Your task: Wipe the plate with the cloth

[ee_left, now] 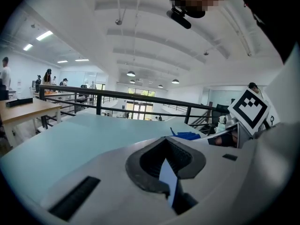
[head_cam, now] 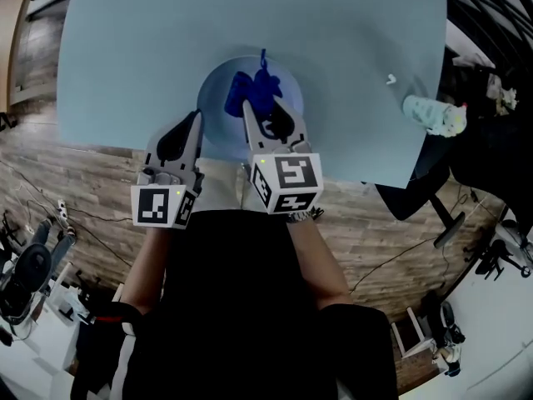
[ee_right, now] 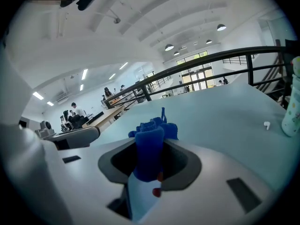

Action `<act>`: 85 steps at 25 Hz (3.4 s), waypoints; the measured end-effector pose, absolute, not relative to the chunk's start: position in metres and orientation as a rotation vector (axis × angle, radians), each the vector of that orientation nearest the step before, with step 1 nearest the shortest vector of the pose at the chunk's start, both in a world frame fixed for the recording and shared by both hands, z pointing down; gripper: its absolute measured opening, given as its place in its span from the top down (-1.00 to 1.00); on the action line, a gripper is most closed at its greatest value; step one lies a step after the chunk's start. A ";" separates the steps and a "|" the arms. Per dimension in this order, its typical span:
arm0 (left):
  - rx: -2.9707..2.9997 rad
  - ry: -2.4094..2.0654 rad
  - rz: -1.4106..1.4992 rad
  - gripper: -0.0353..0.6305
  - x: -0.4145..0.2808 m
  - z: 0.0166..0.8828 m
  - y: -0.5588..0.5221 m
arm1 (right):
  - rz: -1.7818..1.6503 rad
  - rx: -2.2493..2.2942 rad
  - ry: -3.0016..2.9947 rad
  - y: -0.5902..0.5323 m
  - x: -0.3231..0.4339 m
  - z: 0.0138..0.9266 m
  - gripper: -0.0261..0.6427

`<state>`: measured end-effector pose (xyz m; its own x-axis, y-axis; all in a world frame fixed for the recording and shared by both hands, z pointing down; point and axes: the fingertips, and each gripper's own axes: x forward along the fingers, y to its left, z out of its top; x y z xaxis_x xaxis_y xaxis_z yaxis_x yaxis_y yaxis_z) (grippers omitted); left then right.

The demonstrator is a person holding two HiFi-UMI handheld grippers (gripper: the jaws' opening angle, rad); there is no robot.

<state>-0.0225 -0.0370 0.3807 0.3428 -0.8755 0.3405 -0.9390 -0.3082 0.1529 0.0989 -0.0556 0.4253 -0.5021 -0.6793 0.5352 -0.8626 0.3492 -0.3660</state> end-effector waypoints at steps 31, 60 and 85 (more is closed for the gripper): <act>2.237 -1.495 0.339 0.89 -0.031 0.423 -0.072 | 0.996 1.188 -2.066 -0.079 0.051 0.531 0.57; 2.246 -1.456 0.350 0.89 -0.018 0.429 -0.064 | 1.071 1.337 -1.936 -0.083 0.103 0.548 0.57; 2.301 -1.410 0.356 0.89 -0.002 0.426 -0.043 | 1.075 1.456 -1.842 -0.056 0.146 0.542 0.57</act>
<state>-0.0019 -0.0427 0.4257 0.4538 -0.7845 0.4227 -0.8911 -0.3999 0.2145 0.1460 -0.0556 0.5421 -0.2599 -0.5222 0.8122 -0.9640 0.0923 -0.2492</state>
